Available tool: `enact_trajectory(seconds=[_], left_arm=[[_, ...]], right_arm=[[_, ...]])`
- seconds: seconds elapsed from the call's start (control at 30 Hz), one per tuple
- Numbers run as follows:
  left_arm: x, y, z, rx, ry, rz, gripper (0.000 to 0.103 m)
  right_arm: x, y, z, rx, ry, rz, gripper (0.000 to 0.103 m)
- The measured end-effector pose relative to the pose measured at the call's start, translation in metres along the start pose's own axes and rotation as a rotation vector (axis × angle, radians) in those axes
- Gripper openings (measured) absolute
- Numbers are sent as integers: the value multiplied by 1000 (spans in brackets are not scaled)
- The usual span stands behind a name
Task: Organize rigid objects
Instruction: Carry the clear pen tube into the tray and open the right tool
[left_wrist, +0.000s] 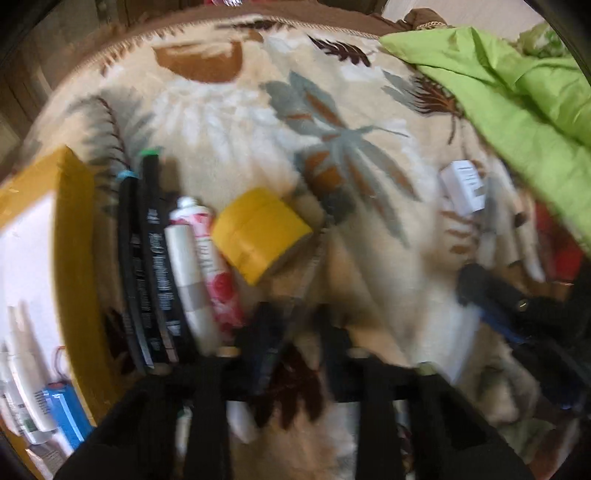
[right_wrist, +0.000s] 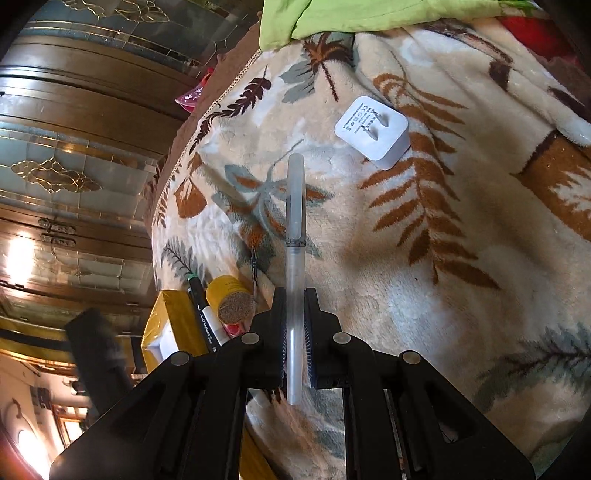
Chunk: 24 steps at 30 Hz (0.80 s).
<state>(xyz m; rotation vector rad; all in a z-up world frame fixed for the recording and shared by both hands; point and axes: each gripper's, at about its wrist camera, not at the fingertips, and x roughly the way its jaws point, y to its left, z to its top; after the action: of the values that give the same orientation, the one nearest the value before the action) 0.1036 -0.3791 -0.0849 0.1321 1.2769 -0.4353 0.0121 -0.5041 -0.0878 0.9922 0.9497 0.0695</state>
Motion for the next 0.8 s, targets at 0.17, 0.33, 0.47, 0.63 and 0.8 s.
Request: enact_trajectory(seconds=[0.17, 0.33, 0.47, 0.63, 0.8], left_arm=[[-14, 6, -18, -50, 2, -107, 7], [-43, 22, -40, -139, -19, -252, 7], [-85, 53, -66, -203, -97, -318, 7], [-139, 118, -100, -307, -207, -339, 7], [-149, 190, -133, -443, -266, -288, 7]], right_arm=[[2, -3, 0, 11, -1, 0, 9], [0, 0, -4, -5, -8, 25, 9], [-8, 24, -12, -81, -25, 103, 9], [-1, 78, -34, -220, 27, 231, 8], [17, 144, -75, -392, 124, 270, 8]])
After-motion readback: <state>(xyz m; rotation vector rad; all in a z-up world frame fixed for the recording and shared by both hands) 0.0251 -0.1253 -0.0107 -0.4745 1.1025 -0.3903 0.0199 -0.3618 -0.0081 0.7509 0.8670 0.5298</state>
